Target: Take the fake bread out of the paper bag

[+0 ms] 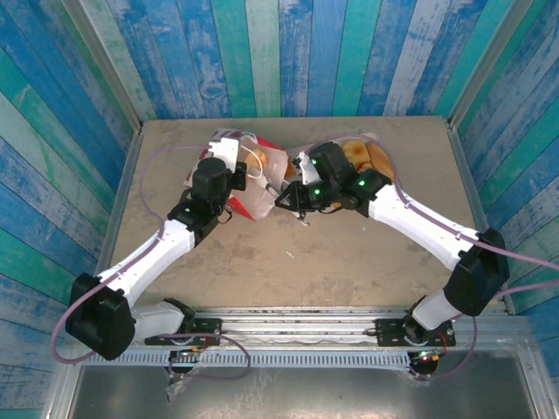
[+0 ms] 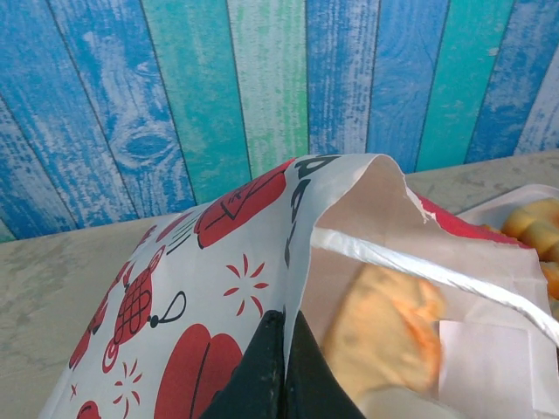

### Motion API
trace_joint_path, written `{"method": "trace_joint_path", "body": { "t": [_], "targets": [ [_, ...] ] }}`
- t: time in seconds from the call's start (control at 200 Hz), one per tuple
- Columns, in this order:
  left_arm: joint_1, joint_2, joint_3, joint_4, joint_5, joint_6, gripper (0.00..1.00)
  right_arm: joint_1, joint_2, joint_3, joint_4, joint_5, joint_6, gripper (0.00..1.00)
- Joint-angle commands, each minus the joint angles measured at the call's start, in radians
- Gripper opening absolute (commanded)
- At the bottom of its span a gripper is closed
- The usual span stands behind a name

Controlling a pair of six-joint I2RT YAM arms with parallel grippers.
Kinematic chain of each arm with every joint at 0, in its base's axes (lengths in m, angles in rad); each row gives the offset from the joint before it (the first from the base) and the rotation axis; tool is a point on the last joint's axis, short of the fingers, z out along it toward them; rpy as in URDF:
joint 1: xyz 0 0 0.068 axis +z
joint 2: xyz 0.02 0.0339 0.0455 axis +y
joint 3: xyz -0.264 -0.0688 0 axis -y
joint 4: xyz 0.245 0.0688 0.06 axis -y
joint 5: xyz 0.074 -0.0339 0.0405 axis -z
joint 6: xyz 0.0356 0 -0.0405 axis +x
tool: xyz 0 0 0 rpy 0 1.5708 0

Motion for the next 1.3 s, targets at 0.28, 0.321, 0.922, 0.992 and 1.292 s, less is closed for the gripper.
{"method": "trace_joint_path", "body": {
  "t": [0.28, 0.321, 0.922, 0.992, 1.292],
  "targets": [
    [-0.002, 0.043, 0.050, -0.054, -0.170, -0.094, 0.00, -0.021, -0.206, -0.022, -0.191, 0.022, -0.114, 0.01],
    [-0.002, 0.043, 0.056, -0.067, -0.191, -0.101, 0.00, -0.024, -0.228, -0.023, -0.213, 0.025, -0.121, 0.01],
    [0.000, 0.035, 0.101, -0.136, -0.121, -0.124, 0.00, -0.221, -0.170, 0.227, -0.787, 0.336, -0.311, 0.02],
    [0.000, 0.038, 0.115, -0.161, -0.119, -0.132, 0.00, -0.223, -0.100, 0.278, -0.817, 0.351, -0.341, 0.02],
    [0.005, 0.015, 0.112, -0.166, -0.032, -0.176, 0.00, -0.209, 0.191, 0.462, -0.913, 0.340, -0.409, 0.04]
  ]
}}
